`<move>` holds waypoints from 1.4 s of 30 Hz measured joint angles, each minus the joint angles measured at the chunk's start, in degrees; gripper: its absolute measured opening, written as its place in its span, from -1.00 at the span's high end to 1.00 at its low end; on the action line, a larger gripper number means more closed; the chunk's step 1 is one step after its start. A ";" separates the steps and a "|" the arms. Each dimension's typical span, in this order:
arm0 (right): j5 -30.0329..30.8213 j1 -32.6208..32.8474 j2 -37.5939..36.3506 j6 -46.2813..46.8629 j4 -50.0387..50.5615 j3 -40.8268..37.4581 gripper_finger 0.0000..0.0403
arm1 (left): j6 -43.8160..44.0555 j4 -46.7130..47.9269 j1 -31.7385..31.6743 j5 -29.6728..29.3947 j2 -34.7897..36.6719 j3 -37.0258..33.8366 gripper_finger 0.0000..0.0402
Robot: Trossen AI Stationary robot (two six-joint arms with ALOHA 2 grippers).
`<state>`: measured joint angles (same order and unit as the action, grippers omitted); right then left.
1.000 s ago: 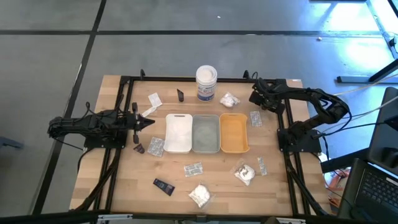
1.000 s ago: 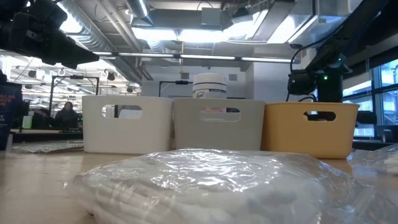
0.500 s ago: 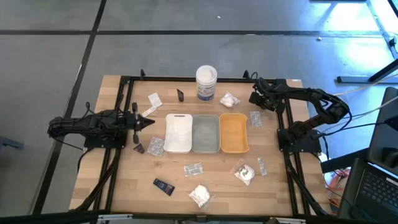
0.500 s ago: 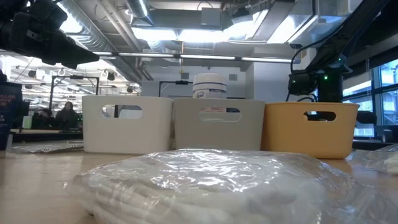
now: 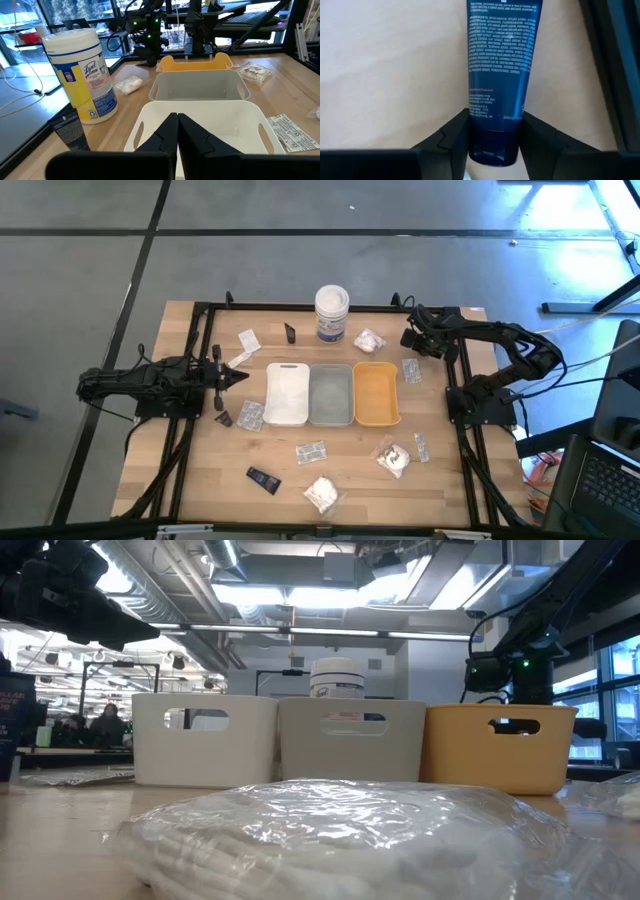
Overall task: Pick & Place Travel size toiletries
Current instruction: Put the black shave cream into the yellow bin
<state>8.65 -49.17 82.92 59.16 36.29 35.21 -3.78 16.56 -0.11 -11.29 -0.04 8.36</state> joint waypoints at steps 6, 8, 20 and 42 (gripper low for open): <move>-5.20 1.06 -3.70 -0.62 1.86 -0.36 0.34 | -0.01 0.00 0.01 0.02 0.01 0.00 0.98; -5.73 1.46 -4.83 -1.64 2.23 -0.34 0.33 | -0.01 0.00 0.00 0.02 0.01 0.00 0.98; -6.76 5.63 -12.72 -4.57 2.05 -0.17 0.35 | -0.01 0.00 -0.01 0.02 0.00 0.00 0.98; -17.09 26.18 -26.67 -4.16 -15.19 0.03 0.27 | 0.01 0.00 0.01 0.04 0.00 0.00 0.98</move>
<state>-8.44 -22.99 56.25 55.00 21.10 35.24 -3.77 16.56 -0.10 -11.25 -0.04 8.36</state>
